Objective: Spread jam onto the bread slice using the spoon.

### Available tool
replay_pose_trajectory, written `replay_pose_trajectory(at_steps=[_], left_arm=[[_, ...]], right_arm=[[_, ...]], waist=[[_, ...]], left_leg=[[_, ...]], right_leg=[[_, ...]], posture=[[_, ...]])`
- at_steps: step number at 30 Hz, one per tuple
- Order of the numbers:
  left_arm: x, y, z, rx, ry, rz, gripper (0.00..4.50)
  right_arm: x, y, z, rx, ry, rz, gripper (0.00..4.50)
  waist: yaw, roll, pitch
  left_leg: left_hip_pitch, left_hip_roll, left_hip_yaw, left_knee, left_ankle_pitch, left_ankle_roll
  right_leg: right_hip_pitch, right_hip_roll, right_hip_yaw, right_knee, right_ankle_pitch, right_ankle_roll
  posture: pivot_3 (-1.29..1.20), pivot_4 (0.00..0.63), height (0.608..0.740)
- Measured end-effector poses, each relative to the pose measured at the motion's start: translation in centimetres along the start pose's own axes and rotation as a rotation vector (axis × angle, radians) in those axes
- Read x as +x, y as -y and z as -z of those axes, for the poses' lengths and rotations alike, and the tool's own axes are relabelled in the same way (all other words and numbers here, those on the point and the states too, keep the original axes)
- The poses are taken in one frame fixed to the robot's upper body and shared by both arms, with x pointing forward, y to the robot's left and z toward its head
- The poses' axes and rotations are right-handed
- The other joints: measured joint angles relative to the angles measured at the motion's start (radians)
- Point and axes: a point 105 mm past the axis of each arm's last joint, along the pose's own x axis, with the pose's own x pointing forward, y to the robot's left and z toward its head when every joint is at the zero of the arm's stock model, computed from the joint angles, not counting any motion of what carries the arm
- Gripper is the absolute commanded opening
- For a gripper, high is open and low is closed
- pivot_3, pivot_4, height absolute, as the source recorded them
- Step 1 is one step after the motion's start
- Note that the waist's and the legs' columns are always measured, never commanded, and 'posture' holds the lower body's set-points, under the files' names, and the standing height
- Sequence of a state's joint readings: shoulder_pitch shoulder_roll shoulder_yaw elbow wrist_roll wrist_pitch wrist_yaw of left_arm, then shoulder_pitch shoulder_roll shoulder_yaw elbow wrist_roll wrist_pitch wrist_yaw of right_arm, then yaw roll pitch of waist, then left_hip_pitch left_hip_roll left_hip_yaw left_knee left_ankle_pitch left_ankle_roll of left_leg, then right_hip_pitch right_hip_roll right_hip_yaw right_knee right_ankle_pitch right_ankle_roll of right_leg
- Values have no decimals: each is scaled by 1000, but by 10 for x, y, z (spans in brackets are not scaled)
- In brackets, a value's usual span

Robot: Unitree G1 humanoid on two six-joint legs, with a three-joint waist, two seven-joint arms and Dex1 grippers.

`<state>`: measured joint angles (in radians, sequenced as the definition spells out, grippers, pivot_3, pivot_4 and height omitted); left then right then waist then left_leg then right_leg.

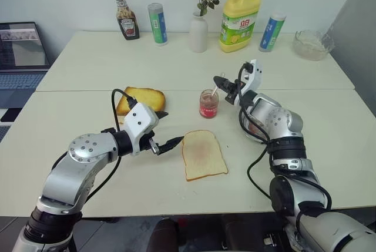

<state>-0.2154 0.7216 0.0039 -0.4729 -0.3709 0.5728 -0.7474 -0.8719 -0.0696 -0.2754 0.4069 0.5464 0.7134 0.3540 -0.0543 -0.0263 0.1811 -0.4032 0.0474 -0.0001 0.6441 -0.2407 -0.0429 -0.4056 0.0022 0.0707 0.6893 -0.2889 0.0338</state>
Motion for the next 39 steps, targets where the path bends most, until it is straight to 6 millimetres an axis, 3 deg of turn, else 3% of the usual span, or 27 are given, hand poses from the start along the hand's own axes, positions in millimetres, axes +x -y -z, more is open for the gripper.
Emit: replay_pose_trajectory(at_steps=[16, 25, 39], left_arm=[[3, 1, 2, 11, -7, 9, 4500], [5, 2, 0, 15, 2, 13, 4500], [8, 1, 0, 25, 7, 26, 4500]], right_arm=[[0, -3, -15, 128, 23, 16, 24], [-2, -2, -13, 168, -3, 26, 24], [-14, 0, -34, 162, 43, 37, 24]], waist=[[-1, 0, 0], [-2, 0, 0], [-1, 0, 0]], left_leg=[[-1, 0, 0, 0, 0, 0], [-2, 0, 0, -1, 0, 0], [-5, 0, -1, -1, 0, 0]], right_leg=[[0, 0, 0, -1, 0, 0], [-1, 0, 0, -3, 0, 0], [-1, 0, -1, -7, 0, 0]], posture=[[0, 150, 740], [0, 150, 740], [0, 150, 740]])
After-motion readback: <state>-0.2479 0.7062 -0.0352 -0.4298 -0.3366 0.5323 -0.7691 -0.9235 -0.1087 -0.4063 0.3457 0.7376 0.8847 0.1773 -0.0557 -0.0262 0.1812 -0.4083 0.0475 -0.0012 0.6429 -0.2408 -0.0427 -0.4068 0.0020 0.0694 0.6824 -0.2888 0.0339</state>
